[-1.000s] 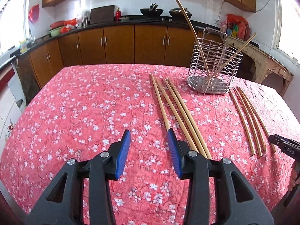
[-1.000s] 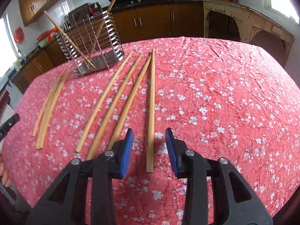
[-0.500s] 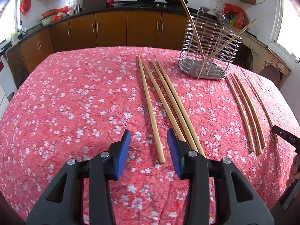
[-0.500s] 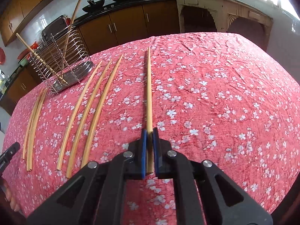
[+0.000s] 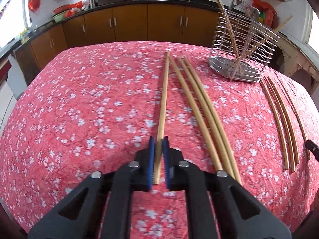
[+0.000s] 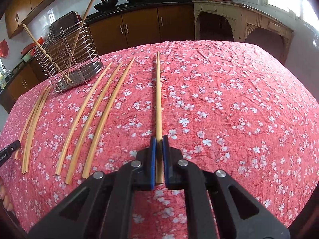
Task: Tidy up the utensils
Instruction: 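Close the left gripper on a loose chopstick while the right gripper grasps another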
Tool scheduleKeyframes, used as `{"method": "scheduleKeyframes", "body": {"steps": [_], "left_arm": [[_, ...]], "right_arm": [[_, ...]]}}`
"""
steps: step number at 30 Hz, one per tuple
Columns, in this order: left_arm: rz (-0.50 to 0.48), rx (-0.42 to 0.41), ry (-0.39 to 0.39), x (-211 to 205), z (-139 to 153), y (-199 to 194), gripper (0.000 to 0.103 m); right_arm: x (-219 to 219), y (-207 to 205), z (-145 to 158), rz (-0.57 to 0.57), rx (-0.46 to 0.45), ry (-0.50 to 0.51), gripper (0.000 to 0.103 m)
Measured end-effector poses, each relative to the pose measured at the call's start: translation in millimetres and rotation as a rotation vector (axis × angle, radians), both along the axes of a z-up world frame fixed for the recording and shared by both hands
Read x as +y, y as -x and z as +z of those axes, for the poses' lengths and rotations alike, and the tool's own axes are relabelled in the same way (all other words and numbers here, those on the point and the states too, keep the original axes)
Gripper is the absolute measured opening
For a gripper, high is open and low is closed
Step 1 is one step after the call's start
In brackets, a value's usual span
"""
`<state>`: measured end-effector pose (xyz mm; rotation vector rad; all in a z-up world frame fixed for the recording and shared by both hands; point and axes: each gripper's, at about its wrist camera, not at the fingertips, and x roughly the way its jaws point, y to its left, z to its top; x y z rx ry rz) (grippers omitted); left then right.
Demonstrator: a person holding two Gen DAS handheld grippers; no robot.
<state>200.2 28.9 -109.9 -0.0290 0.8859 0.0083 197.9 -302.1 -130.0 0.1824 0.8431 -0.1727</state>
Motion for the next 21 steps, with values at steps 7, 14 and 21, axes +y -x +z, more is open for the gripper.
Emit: {"method": "scheduleKeyframes", "body": {"steps": [7,14,21], "left_arm": [[-0.003,-0.003,-0.022,19.2,-1.1,0.3,0.007],[-0.01,-0.002,-0.04,17.1,-1.4,0.0,0.008],[-0.011,-0.001,-0.035,17.3,-1.2,-0.7,0.009]], "right_arm": [[9.4,2.5,-1.7,0.024,-0.006,0.042,0.008],[14.2,5.1,-3.0,0.029,-0.008,0.046,0.008],[12.1,4.7,-2.2,0.031,-0.006,0.049,0.008]]}}
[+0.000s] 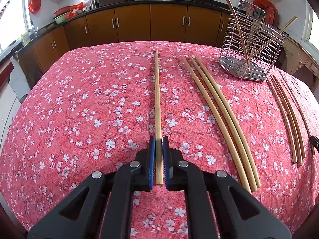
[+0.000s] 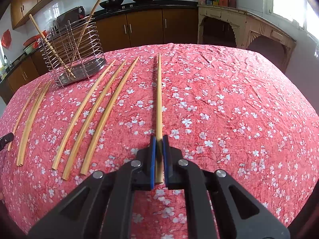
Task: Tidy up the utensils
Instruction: 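Close the left gripper on a loose chopstick while the right gripper grasps another, then carry the left gripper's chopstick into the wire holder while the right gripper inserts its chopstick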
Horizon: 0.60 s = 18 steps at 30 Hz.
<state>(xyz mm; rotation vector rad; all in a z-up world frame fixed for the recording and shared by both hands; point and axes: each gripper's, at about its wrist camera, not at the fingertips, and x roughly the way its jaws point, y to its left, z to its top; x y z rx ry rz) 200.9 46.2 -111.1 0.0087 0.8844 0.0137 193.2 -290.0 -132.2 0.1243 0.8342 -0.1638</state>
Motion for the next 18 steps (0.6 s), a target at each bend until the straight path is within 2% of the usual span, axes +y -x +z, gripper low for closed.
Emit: {"method": "scheduleKeyframes", "body": {"steps": [7,12,18], "left_arm": [[-0.011,0.0,-0.001,-0.9,0.3,0.5,0.011],[-0.019,0.0,-0.029,-6.1,-0.3,4.7,0.012],[-0.04,0.002,-0.039,-8.5,-0.2,10.2,0.007]], "right_arm": [[0.6,2.5,1.1,0.007,0.004,0.016,0.008],[0.9,9.6,0.0,0.009,-0.004,0.002,0.008],[-4.4,12.6,3.1,0.019,-0.006,-0.024,0.008]]}}
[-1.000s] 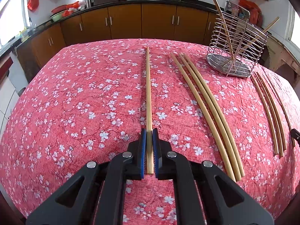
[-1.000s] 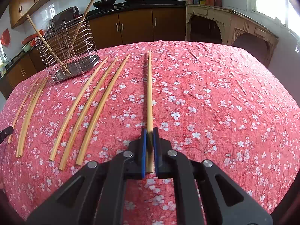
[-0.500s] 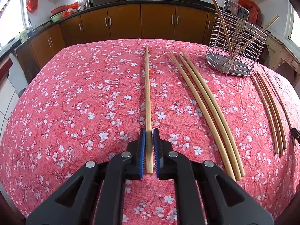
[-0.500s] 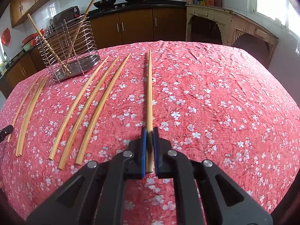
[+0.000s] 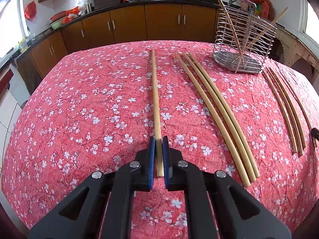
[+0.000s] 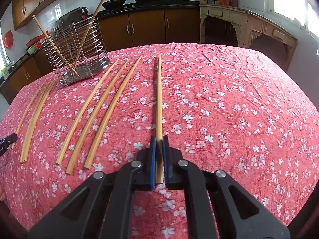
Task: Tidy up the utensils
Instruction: 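Carry the left gripper's chopstick into the wire holder while the right gripper inserts its chopstick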
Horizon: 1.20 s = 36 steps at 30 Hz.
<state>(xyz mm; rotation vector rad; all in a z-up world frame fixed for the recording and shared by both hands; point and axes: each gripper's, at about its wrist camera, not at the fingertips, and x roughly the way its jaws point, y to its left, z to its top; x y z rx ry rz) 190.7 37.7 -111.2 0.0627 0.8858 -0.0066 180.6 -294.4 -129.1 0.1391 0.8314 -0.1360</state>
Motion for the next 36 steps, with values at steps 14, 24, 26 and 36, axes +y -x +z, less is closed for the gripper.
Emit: {"method": "scheduleKeyframes", "body": {"steps": [14,24,26,36], "left_arm": [[-0.014,-0.233,0.115,28.8,75.7,35.6,0.007],[-0.012,-0.411,0.208,32.5,132.7,47.7,0.007],[-0.008,-0.428,0.213,33.1,139.8,48.9,0.007],[0.002,-0.451,0.218,31.8,149.9,51.0,0.007]], "right_arm": [[-7.1,34.5,87.9,0.01,-0.276,0.065,0.008],[-14.8,40.3,142.3,0.028,-0.469,0.006,0.008],[-13.8,42.5,147.3,0.027,-0.492,0.002,0.008],[-11.1,42.7,164.4,0.039,-0.542,-0.005,0.008]]}}
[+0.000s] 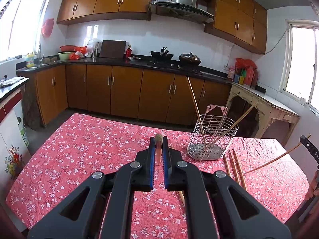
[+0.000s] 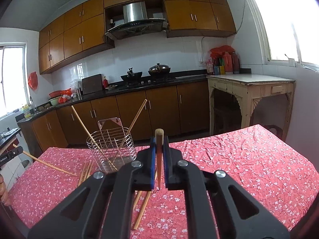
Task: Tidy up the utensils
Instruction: 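Carry the left gripper's chopstick into the wire holder while the right gripper inserts its chopstick, then open both grippers to drop the chopsticks into the wire holder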
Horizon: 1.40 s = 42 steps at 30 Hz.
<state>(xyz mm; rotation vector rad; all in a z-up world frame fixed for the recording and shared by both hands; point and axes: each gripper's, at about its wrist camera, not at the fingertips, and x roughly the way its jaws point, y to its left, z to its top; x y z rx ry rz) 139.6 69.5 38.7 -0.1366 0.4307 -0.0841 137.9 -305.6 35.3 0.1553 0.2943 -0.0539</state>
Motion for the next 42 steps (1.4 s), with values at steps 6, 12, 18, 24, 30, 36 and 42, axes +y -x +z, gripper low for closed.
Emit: {"method": "scheduleKeyframes", "body": {"steps": [6,12,18,24,30,36,42], "left_arm": [[0.014,-0.019,-0.011,-1.5,10.7,-5.5,0.007],[0.03,-0.052,-0.026,-2.9,39.4,-20.9,0.007],[-0.007,-0.117,0.006,-20.8,96.1,-40.5,0.007],[-0.03,-0.213,0.04,-57.2,147.5,-68.3,0.007],[-0.033,-0.249,0.055,-87.8,146.2,-97.7,0.007],[-0.051,-0.17,0.06,-97.1,117.8,-120.7,0.007],[-0.061,-0.099,0.079,-93.0,99.7,-132.3,0.007]], "right_arm": [[0.4,-3.8,14.5,0.012,-0.026,-0.002,0.008],[0.8,-18.0,53.5,0.054,-0.076,-0.033,0.008],[9.3,-45.6,113.6,0.132,-0.158,-0.089,0.008],[31.8,-101.3,138.0,0.157,-0.163,-0.071,0.008],[38.4,-140.3,120.7,0.174,-0.124,-0.079,0.008],[41.4,-159.5,98.9,0.193,-0.078,-0.081,0.008],[40.8,-168.5,81.4,0.218,-0.032,-0.122,0.008]]}}
